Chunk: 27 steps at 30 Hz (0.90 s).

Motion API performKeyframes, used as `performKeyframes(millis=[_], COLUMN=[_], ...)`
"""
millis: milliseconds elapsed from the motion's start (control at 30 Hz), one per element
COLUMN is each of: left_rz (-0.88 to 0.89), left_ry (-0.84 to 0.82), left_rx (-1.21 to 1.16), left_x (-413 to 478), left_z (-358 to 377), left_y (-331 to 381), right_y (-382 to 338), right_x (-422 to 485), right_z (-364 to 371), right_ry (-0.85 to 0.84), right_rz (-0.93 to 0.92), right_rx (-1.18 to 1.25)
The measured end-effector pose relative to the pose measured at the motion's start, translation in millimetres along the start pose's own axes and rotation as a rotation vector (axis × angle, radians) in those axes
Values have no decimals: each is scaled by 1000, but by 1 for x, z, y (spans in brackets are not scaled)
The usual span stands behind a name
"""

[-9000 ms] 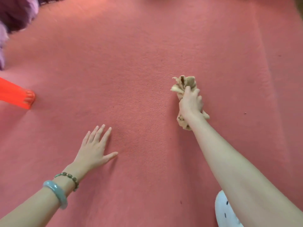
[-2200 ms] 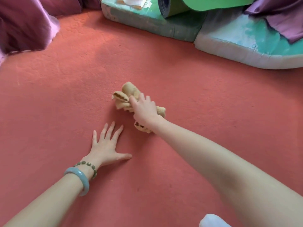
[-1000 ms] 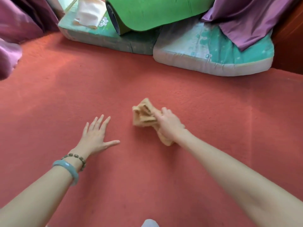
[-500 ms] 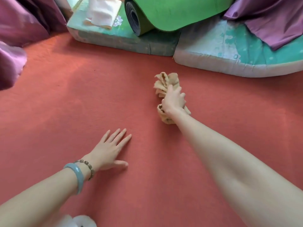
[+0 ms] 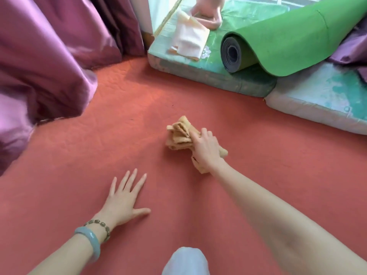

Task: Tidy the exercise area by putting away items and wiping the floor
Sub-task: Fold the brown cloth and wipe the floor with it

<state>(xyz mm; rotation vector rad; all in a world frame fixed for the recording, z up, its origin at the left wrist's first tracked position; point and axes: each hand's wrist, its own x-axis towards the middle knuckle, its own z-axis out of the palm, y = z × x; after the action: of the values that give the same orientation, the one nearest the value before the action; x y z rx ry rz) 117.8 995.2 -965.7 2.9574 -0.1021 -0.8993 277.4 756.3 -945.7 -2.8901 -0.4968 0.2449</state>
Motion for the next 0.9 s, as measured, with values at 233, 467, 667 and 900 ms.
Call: performKeyframes(millis=[233,467,667,900], left_rz=[-54,-45,-50,-41], left_ry=[89,144,169,182], left_rx=[-130,-167,-199,-229], left_x=[38,39,39,35], left_z=[-3,7,7,8], left_y=[-29,-31,-32,-34], right_y=[20,-92,-154,-44], right_x=[61,70,76,122], right_z=[-12,25,33,0], right_ry=[97,65,-67,37], right_rz=[538,209,-401,21], right_rx=[25,-16,-53,-46])
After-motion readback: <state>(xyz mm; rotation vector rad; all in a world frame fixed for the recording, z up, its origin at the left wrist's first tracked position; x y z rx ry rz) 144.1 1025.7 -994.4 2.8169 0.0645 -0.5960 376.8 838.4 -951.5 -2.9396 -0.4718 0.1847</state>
